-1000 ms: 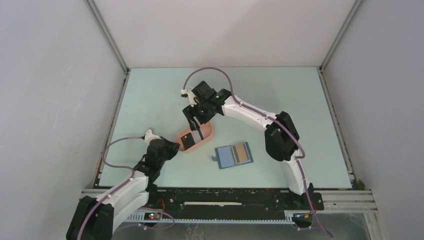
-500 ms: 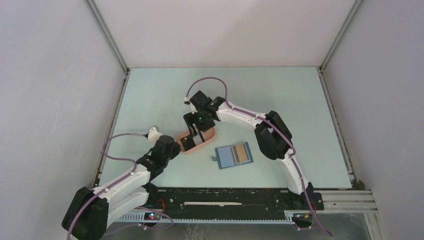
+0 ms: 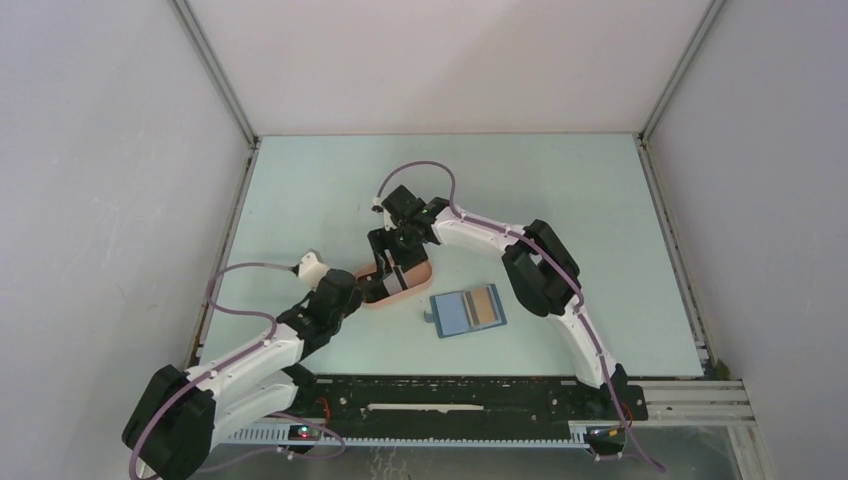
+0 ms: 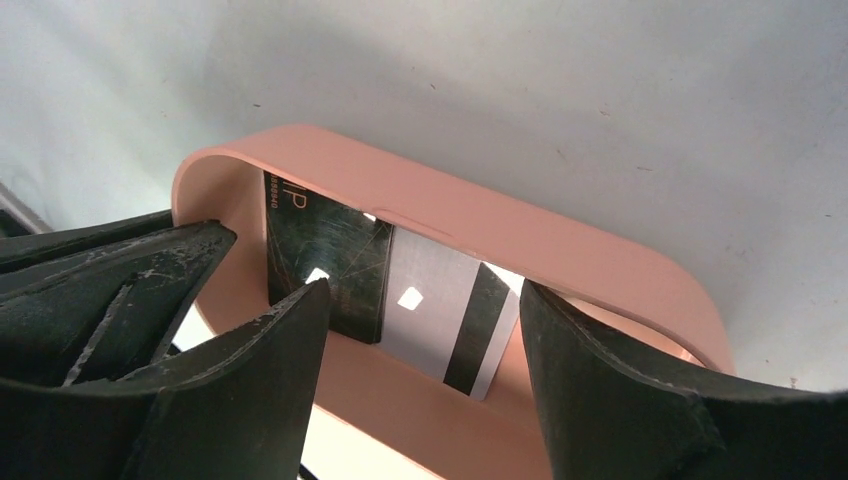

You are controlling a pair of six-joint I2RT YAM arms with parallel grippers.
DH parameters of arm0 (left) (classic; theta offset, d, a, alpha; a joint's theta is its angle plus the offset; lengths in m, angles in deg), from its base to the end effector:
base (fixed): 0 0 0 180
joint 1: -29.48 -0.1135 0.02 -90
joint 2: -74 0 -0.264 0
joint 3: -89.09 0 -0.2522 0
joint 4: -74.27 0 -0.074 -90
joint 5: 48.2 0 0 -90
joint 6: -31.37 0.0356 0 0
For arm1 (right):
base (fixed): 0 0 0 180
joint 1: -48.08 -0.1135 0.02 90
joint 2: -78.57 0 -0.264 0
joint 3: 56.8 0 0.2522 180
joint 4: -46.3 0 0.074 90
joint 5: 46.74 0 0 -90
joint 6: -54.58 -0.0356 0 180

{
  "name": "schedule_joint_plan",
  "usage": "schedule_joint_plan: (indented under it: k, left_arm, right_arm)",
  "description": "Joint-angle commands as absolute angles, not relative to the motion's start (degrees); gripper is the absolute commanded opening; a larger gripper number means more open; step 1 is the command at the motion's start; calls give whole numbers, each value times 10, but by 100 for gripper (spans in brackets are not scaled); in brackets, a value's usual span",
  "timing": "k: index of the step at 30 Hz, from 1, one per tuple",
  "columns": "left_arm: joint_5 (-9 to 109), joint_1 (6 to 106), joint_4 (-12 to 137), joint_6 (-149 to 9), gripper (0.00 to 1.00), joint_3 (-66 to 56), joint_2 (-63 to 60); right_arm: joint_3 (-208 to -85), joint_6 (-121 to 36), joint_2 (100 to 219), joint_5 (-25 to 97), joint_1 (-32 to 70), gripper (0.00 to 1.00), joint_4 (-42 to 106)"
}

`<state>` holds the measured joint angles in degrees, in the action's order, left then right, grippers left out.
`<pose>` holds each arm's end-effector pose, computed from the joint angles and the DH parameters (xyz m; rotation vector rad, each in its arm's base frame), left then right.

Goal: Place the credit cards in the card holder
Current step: Pick up the credit card from the storage box.

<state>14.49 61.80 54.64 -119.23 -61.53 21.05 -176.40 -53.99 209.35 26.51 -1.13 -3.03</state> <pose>0.1516 -0.0766 0.1510 -0.7729 2.1074 -0.3267 0.3143 0.3800 0.1704 -0.8381 2.6519 0.7475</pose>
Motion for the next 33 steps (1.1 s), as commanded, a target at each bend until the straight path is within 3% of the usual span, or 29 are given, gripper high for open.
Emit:
schedule_joint_plan:
  k: [1,12,33]
  left_arm:
    - [124,623,560,-1219,0,-577,208]
    - [122,628,551,-1224,0,-581,211]
    - [132,627,564,-1200,0,-582,223]
  right_arm:
    - [-1753,-588,2123,161,-21,78,-14]
    - [-1758,-625,2125,47,-18,76,27]
    - [-1758,-617,2125,28,23,72,29]
